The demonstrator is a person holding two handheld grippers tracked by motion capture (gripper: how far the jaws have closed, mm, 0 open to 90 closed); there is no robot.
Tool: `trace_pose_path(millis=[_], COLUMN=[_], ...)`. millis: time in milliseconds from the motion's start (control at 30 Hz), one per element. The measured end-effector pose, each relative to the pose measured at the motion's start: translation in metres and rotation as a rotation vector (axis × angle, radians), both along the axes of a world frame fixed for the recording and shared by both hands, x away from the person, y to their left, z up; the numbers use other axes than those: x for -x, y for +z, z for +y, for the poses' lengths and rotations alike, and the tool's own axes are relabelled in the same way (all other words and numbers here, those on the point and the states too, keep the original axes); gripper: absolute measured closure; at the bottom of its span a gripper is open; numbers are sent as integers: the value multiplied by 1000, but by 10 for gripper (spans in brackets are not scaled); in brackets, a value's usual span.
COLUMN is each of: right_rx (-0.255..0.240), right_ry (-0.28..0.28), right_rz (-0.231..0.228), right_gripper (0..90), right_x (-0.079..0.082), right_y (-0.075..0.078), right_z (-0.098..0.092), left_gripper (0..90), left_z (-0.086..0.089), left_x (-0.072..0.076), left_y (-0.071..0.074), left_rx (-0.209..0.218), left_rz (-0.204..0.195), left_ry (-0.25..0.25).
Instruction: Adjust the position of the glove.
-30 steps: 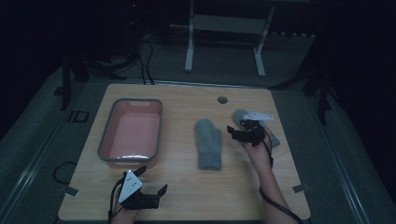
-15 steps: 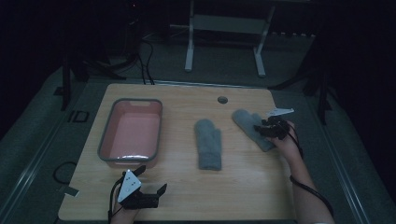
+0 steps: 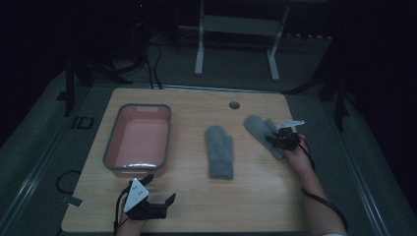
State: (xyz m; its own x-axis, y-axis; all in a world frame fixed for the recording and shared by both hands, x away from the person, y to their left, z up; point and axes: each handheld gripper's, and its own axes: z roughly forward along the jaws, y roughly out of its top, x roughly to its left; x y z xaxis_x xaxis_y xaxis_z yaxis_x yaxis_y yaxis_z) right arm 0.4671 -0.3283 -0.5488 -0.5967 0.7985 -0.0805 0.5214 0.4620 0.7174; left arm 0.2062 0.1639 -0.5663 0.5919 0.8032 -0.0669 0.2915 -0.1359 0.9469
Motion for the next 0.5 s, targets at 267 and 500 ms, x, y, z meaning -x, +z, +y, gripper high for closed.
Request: trace_pose_path(millis=[267,500], right_rx=[-27,-81], right_ry=[-182,-298], right_rz=[-24,-39], right_gripper=[808,813], right_x=[12,24], right_y=[3,15], right_z=[12,14], left_gripper=[5,5], left_z=[-1,-1], left_x=[0,-1], left_y=[0,0], left_rx=[-4,-2], left_rz=[-3,0], left_ry=[2,3])
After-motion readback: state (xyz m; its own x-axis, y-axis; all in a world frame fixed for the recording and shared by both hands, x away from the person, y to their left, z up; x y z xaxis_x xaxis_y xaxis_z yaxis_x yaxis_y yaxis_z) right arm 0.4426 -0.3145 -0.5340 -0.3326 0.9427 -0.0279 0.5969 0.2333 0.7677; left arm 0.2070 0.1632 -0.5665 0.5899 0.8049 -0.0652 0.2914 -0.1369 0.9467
